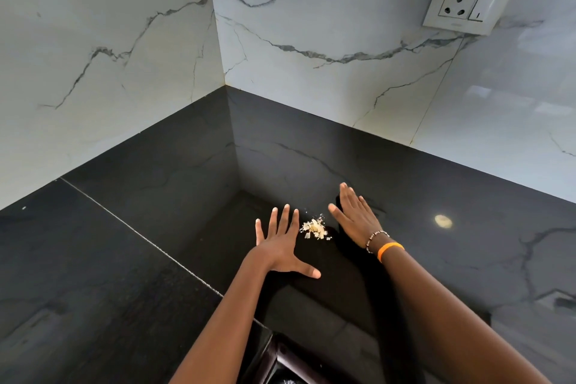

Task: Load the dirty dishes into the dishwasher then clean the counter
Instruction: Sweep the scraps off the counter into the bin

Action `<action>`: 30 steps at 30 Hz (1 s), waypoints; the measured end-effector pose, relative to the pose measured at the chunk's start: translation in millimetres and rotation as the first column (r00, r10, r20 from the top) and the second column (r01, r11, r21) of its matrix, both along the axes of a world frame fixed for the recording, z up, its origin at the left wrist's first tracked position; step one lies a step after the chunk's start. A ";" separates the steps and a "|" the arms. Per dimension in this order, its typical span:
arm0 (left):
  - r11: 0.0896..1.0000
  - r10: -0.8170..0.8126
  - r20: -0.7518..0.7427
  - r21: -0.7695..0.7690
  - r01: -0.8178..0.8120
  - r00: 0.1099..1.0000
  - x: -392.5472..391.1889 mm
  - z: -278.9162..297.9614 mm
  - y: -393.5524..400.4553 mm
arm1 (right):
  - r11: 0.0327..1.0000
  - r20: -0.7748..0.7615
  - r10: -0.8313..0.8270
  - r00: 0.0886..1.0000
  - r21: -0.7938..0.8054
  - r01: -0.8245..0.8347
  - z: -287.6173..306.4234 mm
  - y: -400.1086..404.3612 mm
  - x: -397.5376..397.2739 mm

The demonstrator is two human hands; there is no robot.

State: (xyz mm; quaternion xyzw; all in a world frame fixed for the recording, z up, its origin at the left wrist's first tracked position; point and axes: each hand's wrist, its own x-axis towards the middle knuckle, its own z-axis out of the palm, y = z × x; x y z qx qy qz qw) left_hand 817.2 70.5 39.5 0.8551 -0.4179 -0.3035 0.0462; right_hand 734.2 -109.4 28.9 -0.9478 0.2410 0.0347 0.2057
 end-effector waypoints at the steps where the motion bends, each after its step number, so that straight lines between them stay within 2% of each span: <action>1: 1.000 0.008 -0.004 -0.003 -0.008 1.000 0.1 -0.3 -0.5 | 1.000 -0.022 0.001 1.000 -0.020 -0.002 -0.7 2.2 7.7; 5: 0.998 0.051 -0.019 -0.045 -0.052 0.999 -2.9 0.1 0.8 | 0.985 -0.055 0.167 0.984 -0.025 -0.168 -1.6 23.4 31.2; 9: 0.991 0.084 -0.026 -0.105 -0.087 0.996 -5.8 0.1 4.3 | 0.940 -0.027 0.340 0.940 -0.023 -0.341 -3.7 40.2 22.4; 12: 0.990 0.084 -0.036 -0.112 -0.087 0.996 -5.3 0.8 4.7 | 0.883 0.076 0.421 0.904 0.192 -0.428 -0.6 43.8 2.9; 14: 0.990 0.081 -0.030 -0.115 -0.083 0.996 -5.1 -0.2 4.6 | 0.842 0.192 0.327 0.926 0.386 -0.377 5.7 40.9 -10.7; 15: 0.991 0.077 -0.020 -0.110 -0.079 0.997 -4.9 -0.5 4.8 | 0.845 0.225 0.271 0.936 0.410 -0.343 7.8 38.9 -16.9; 17: 0.993 0.068 -0.001 -0.092 -0.068 0.998 -4.3 -1.4 3.9 | 0.926 0.182 0.209 0.961 0.281 -0.254 8.4 35.6 -31.2; 19: 0.996 0.061 0.005 -0.072 -0.061 0.998 -3.8 -1.2 2.5 | 0.984 -0.023 0.173 0.985 0.055 -0.172 3.8 34.0 -47.3; 20: 0.996 0.060 0.006 -0.061 -0.059 0.998 -3.7 -0.2 2.2 | 0.987 -0.110 0.147 0.983 -0.046 -0.153 1.2 36.5 -54.1; 22: 0.997 0.058 0.009 -0.045 -0.058 0.998 -3.3 1.0 1.6 | 0.978 -0.141 0.104 0.984 -0.166 -0.127 -4.7 46.6 -59.7; 26: 0.998 0.050 0.003 -0.044 -0.050 0.999 -4.4 3.2 2.1 | 0.977 -0.080 0.045 0.996 -0.203 -0.060 -9.0 66.0 -41.2; 30: 0.997 0.042 -0.048 -0.062 -0.045 0.998 -2.5 6.2 5.0 | 0.977 -0.094 0.097 0.991 -0.179 -0.113 -8.6 71.5 -15.4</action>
